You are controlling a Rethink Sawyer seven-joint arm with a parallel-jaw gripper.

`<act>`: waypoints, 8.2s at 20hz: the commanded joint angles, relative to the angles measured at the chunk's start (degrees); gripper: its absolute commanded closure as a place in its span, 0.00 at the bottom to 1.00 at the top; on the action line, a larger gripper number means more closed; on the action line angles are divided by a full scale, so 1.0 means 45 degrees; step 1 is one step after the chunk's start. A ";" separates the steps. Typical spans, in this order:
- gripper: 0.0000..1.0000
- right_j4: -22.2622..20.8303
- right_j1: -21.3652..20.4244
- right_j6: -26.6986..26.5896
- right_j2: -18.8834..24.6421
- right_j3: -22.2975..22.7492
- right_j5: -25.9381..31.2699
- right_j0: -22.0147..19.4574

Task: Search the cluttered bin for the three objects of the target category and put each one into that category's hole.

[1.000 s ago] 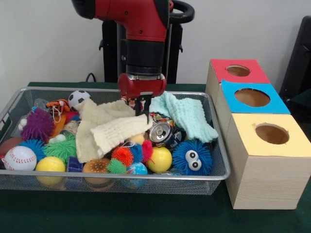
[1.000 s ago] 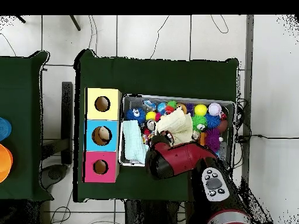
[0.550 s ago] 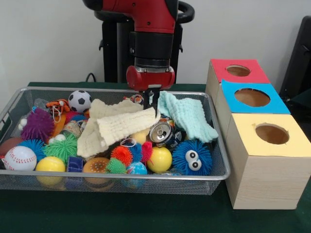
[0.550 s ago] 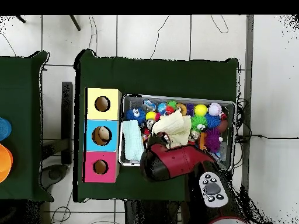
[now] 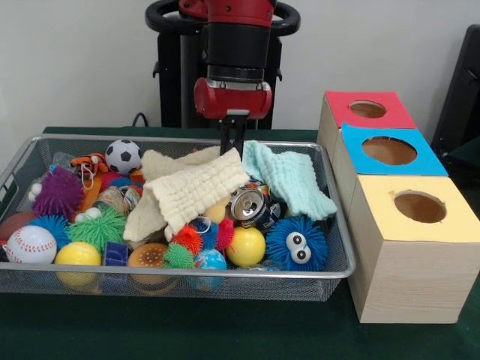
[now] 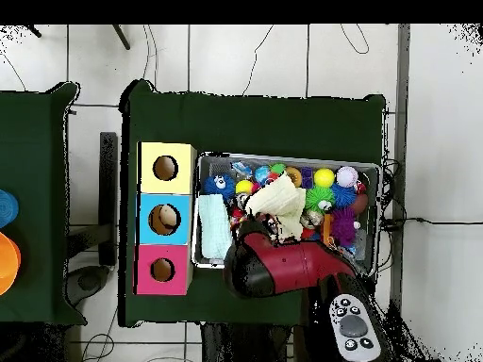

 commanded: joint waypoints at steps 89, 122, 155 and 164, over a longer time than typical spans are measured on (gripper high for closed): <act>1.00 -0.2678 -0.0836 -0.1036 0.0480 -0.2846 0.3921 -0.1079; 1.00 -0.3946 -0.0763 -0.0123 0.0176 -0.1701 0.3017 -0.1782; 1.00 -0.3582 0.0086 0.1224 -0.1068 -0.0207 0.0837 -0.1261; 1.00 -0.3316 -0.0101 0.0965 -0.0516 0.0147 0.1022 -0.1674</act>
